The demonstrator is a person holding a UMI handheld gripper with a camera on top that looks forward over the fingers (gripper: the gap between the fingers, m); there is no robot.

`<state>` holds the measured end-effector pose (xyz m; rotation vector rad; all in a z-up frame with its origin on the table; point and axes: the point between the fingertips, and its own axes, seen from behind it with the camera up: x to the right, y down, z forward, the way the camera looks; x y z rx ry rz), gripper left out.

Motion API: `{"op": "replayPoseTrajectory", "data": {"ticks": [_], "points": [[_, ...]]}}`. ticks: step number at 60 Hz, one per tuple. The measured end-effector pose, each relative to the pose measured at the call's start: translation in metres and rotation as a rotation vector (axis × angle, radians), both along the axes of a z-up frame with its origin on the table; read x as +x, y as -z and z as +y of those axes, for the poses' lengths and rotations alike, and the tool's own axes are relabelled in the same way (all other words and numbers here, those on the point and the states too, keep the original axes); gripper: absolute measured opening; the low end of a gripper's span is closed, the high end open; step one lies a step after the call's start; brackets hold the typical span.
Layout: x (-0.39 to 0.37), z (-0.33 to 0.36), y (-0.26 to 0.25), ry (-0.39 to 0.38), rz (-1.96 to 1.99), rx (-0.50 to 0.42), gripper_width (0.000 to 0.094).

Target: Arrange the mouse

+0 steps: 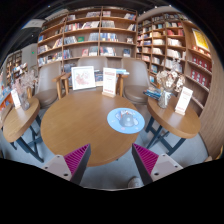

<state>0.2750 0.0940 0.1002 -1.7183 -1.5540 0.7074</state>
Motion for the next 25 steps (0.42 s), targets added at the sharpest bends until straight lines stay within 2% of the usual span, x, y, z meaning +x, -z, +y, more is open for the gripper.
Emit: {"op": "replayPoseTrajectory", "data": {"ticks": [25], "points": [[0.031,-0.029,-0.018,-0.050,0.056,0.031,0.0852]]}}
